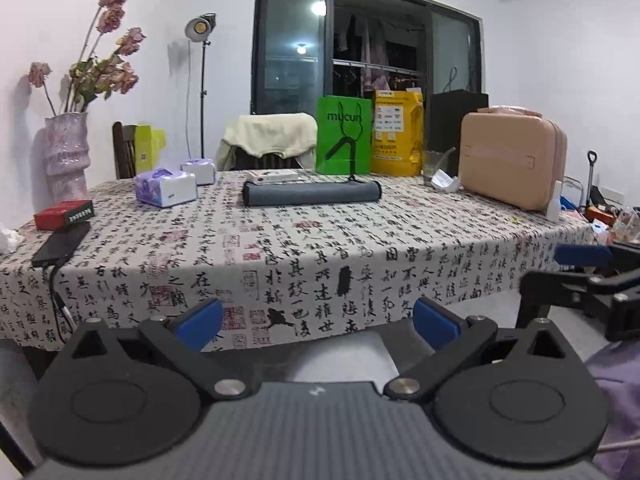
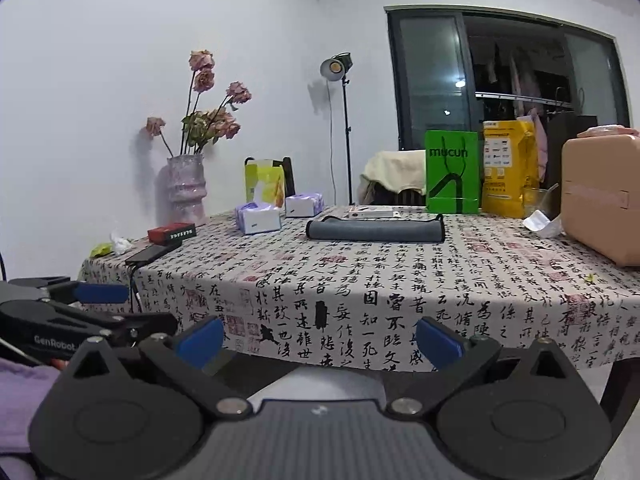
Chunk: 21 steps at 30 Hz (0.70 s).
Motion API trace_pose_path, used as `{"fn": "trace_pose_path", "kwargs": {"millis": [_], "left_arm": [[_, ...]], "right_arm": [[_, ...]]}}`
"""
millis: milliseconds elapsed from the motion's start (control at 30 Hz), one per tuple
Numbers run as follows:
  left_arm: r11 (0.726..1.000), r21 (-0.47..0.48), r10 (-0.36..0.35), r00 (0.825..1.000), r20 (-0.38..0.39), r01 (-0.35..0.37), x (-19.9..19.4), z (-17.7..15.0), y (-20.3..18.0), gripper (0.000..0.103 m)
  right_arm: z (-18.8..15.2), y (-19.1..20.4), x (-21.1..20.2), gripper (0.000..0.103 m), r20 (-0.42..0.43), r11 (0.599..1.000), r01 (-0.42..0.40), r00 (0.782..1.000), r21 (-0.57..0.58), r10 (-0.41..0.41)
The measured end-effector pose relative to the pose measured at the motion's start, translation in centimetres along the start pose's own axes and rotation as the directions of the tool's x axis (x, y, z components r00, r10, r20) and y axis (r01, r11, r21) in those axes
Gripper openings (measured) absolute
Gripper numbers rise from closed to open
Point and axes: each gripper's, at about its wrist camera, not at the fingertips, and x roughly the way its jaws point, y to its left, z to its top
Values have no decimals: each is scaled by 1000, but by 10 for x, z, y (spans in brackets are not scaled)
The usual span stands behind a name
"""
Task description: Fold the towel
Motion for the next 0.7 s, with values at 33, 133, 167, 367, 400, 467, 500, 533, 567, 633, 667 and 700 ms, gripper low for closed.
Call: {"fn": "trace_pose_path", "kwargs": {"millis": [33,133,167,367,400,467,500,533,567,633,667,700], "left_arm": [[1000,0,4,1000,6,-4,-2,0,1,103],[1000,6,7,1000,22,-7,-8,0,1,103],[1000,12,5,1000,26,-6,-9,0,1,103],[999,39,-24,999,31,22,-10,0,-7,103],[999,42,-33,999,27,32,-9,0,-9,103],[998,49,-47,999,22,46,-7,0,-13,103],[997,52,-51,998,21,50,-7,-1,-14,103],[997,54,-54,998,22,52,-7,-1,-15,103],[997,54,-55,998,22,53,-7,-1,-16,103],[997,54,-54,998,21,53,-7,-1,-16,103],[997,55,-53,998,23,51,-7,-1,-16,103],[997,55,-49,998,25,48,-7,-1,-17,103]], "right_arm": [[-1,0,-1,103,-1,1000,4,1000,4,-4],[-4,0,-7,103,-7,999,23,1000,23,-23],[-5,1,-8,103,-9,999,30,1000,27,-29],[-12,-4,-15,103,-11,995,71,997,75,-70],[-11,-5,-16,103,-6,995,74,997,71,-73],[-11,-6,-18,103,4,995,77,997,59,-77],[-10,-7,-19,103,11,996,78,997,53,-79],[-10,-7,-20,103,20,995,82,996,47,-83],[-10,-8,-21,103,26,996,84,996,41,-86],[-8,-8,-22,103,42,995,89,995,33,-91],[-8,-8,-22,103,48,996,88,995,34,-90],[-7,-8,-22,103,49,996,83,995,33,-85]]}}
